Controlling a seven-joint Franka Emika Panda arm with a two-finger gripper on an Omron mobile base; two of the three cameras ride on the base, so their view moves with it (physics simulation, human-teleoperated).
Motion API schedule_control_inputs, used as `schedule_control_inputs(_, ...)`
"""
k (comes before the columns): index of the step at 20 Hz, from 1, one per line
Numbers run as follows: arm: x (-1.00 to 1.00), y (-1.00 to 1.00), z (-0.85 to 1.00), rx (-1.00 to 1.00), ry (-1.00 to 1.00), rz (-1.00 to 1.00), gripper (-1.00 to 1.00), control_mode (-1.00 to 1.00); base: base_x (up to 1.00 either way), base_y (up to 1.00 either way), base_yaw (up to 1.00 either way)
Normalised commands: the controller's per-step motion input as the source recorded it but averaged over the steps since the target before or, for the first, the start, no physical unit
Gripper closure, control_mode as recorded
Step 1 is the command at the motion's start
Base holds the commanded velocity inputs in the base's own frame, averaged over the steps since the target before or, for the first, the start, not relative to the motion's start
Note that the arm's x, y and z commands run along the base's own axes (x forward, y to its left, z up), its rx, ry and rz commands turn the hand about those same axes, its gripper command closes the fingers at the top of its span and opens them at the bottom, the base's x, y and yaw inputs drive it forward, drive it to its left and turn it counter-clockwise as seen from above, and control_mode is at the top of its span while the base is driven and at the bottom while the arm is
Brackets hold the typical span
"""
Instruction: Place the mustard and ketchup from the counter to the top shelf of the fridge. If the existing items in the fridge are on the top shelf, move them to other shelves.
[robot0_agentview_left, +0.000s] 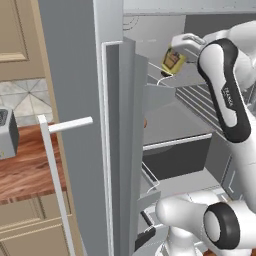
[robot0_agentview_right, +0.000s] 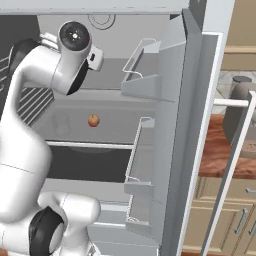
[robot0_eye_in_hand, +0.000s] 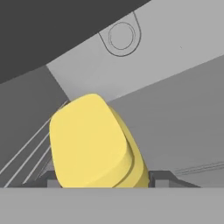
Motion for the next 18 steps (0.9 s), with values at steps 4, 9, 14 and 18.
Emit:
schedule_control_inputs(4, 0.8, 0.17, -0.2, -0.06, 0.0, 0.0, 1.0, -1.0, 0.0, 0.0, 0.0)
schedule_control_inputs(9, 0.63, 0.09, -0.35, -0.11, 0.04, -0.01, 1.0, -1.0, 0.0, 0.0, 0.0)
schedule_control_inputs(14, 0.52, 0.07, -0.32, -0.05, 0.06, -0.01, 1.0, -1.0, 0.0, 0.0, 0.0)
schedule_control_inputs(18, 0.3, 0.01, -0.33, 0.0, 0.02, -0.01, 1.0, -1.0, 0.0, 0.0, 0.0)
